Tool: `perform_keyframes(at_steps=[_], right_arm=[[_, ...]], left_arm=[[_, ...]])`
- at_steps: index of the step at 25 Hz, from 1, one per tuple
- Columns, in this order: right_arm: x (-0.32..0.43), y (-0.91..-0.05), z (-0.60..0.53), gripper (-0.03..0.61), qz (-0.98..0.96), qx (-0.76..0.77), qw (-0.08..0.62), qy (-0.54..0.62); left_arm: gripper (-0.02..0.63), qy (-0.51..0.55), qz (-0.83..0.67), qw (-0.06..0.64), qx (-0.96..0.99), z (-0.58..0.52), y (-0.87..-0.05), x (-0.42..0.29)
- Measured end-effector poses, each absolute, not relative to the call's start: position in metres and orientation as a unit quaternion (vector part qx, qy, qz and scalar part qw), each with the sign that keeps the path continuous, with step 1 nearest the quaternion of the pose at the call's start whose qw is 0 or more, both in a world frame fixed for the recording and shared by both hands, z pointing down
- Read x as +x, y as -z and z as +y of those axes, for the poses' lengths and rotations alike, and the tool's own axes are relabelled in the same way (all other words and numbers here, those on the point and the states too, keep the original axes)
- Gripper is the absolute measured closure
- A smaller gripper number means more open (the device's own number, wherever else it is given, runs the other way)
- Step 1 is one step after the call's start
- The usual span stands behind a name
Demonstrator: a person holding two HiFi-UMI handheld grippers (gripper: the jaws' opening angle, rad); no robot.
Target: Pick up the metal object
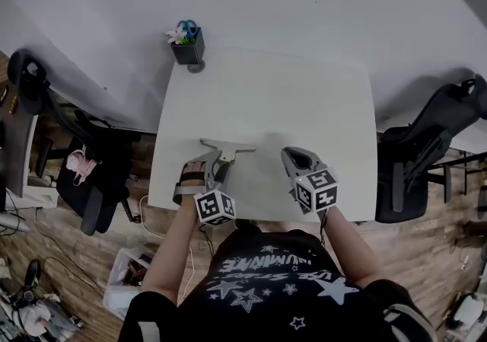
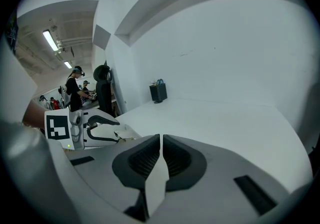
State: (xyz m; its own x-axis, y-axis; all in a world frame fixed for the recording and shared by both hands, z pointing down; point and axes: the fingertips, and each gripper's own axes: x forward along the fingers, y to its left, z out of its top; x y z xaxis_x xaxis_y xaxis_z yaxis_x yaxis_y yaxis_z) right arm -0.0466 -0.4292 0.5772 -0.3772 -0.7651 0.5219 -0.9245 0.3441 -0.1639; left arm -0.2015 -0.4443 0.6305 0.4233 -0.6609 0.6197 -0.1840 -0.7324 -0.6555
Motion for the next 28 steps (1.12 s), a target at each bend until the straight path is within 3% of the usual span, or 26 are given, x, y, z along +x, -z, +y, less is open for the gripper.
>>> perform_keyframes(at_steps=[2, 7, 13, 20, 28], right_arm=[[-0.047, -0.580, -0.432, 0.529, -0.797, 0.530, 0.181, -0.224], [-0.047, -0.583, -0.434, 0.529, -0.793, 0.534, 0.183, -0.227], [-0.041, -0.581, -0.430, 0.529, -0.793, 0.536, 0.182, -0.227], [-0.031, -0.575, -0.419, 0.529, -0.797, 0.534, 0.178, -0.220], [-0.020, -0.562, -0.404, 0.529, -0.812, 0.520, 0.170, -0.206]], left_arm=[[0.398, 0.474, 0.255, 0.267, -0.799, -0.447, -0.634, -0.200], [0.497, 0.475, 0.250, 0.312, -0.784, -0.449, -0.636, -0.194], [0.555, 0.495, 0.246, 0.372, -0.746, -0.449, -0.640, -0.191], [0.581, 0.511, 0.261, 0.360, -0.735, -0.453, -0.623, -0.191], [0.588, 0.479, 0.341, 0.289, -0.755, -0.447, -0.582, -0.189]])
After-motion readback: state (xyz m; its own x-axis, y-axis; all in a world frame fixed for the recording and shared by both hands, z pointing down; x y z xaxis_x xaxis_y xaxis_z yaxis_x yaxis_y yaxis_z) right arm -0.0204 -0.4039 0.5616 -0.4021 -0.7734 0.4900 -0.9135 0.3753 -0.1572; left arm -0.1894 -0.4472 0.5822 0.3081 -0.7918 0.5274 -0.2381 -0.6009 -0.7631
